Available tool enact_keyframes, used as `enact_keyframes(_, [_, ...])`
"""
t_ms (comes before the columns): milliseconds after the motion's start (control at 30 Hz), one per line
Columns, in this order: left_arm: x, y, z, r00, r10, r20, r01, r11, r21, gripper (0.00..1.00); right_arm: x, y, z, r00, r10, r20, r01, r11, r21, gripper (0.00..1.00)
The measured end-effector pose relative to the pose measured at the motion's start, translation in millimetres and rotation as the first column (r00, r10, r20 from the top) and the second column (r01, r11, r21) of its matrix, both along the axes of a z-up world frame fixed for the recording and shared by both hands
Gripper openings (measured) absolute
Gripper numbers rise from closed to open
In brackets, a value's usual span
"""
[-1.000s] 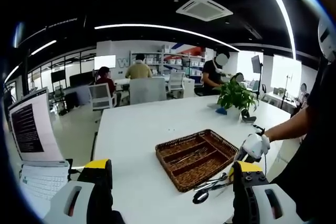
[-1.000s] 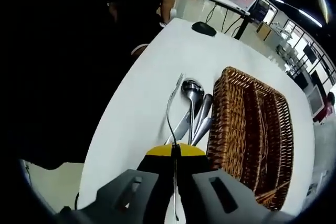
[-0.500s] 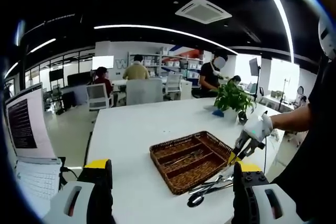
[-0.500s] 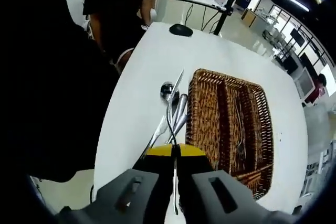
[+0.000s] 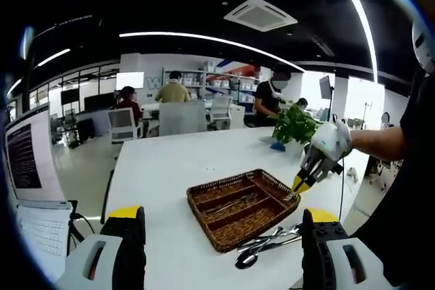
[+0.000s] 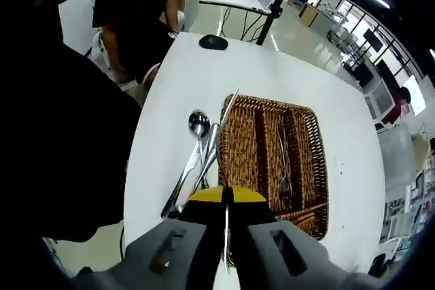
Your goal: Arrange the knives, forks, and spoons in their matching storage slots by inserting each utensil handle-first until every utensil is classified and aligned in the correct compartment
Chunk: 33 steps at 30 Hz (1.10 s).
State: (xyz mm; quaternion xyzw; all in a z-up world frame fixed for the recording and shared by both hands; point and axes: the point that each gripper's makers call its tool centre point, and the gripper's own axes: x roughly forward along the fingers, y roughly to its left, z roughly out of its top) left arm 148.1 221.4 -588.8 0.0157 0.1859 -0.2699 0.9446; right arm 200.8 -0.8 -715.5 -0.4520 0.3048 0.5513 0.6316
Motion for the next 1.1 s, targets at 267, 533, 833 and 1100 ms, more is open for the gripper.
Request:
enact_keyframes(267, [-1.8, -9, -19.4, 1.0, -0.031, -0.003, 0.031, 0.999, 0.028, 1.0, 16, 4, 4.3, 1.0, -0.024, -0.001, 0.024, 0.999, -0.039, 0.0])
enact_keyframes(533, [6.7, 8, -27.9, 1.0, 0.012, 0.015, -0.012, 1.0, 0.008, 1.0, 43, 18, 12.6, 1.0, -0.014, 0.013, 0.015, 0.995, -0.097, 0.0])
enact_keyframes(833, [33.7, 32, -43.9, 0.999, -0.04, 0.012, 0.04, 0.999, -0.013, 1.0, 80, 40, 15.2, 0.999, -0.034, 0.007, 0.034, 0.996, -0.087, 0.0])
enact_keyframes(1100, [42.6, 29, -41.6, 0.995, -0.077, 0.064, 0.076, 0.997, 0.018, 1.0, 117, 34, 4.2, 0.997, -0.07, 0.031, 0.075, 0.978, -0.193, 0.0])
